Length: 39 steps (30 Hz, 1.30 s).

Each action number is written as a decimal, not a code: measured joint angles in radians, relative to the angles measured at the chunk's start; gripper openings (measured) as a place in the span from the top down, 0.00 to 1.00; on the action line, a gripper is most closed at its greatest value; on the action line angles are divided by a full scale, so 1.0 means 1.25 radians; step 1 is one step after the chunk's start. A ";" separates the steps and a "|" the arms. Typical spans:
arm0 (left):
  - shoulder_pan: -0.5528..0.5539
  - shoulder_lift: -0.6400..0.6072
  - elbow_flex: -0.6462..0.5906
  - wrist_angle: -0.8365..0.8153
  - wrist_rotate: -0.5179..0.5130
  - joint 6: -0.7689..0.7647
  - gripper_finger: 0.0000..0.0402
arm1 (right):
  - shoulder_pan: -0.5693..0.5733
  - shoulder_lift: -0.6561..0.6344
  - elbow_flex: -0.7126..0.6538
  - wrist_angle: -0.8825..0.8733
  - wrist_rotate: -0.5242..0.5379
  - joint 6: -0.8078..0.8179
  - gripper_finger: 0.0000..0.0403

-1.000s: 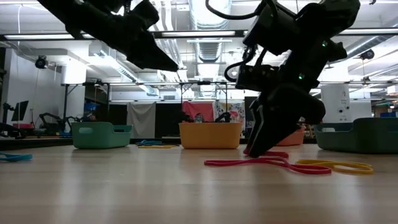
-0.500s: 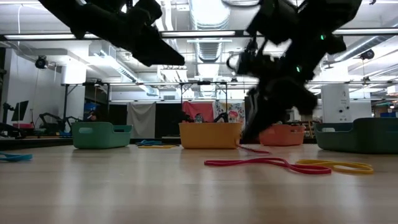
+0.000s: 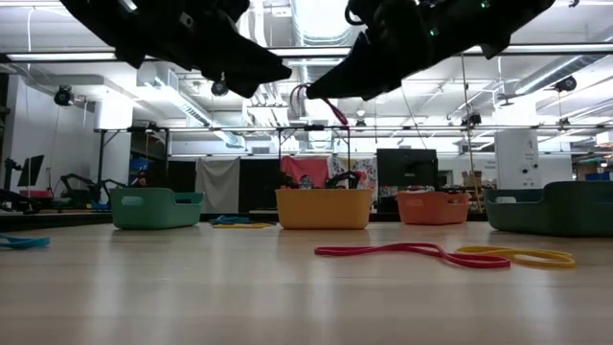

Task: Sort rubber bands into baskets
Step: Put the red rubberband into the green bin

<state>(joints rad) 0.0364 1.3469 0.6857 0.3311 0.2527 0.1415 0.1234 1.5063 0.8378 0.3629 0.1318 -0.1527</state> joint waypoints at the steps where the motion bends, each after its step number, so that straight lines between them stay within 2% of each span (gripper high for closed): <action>1: 0.000 0.002 0.000 -0.002 0.000 -0.005 0.70 | 0.000 0.000 0.000 0.003 0.000 -0.003 0.98; 8: 0.000 0.026 0.000 0.011 -0.013 -0.043 0.68 | -0.010 0.001 0.000 0.013 0.000 -0.013 0.98; 13: 0.000 0.047 0.000 0.023 -0.109 -0.044 0.60 | -0.012 0.001 0.000 0.013 0.001 -0.013 0.98; 19: 0.000 0.081 0.000 0.033 -0.106 -0.024 0.50 | -0.013 0.001 0.001 0.013 0.001 -0.018 0.98; 25: 0.000 0.131 0.005 0.073 -0.105 -0.017 0.48 | -0.021 0.001 0.001 0.013 0.001 -0.019 0.98; 28: 0.000 0.133 0.008 0.077 -0.105 -0.012 0.52 | -0.023 0.001 0.001 0.010 0.001 -0.023 0.98; 30: 0.000 0.133 0.009 0.073 -0.105 -0.007 0.59 | -0.024 0.001 0.001 0.010 0.001 -0.025 0.98; 32: 0.000 0.133 0.009 0.070 -0.105 0.001 0.68 | -0.025 0.001 0.001 0.010 0.001 -0.026 0.98; 36: 0.004 0.133 0.009 0.071 -0.105 0.011 0.92 | -0.026 0.001 0.001 0.009 0.001 -0.026 0.98; 39: 0.005 0.133 0.009 0.071 -0.107 0.012 0.97 | -0.026 0.001 0.001 0.009 0.001 -0.025 0.98</action>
<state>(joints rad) 0.0429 1.5127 0.6964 0.4197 0.1192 0.1566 0.0910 1.5074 0.8391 0.3741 0.1326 -0.1841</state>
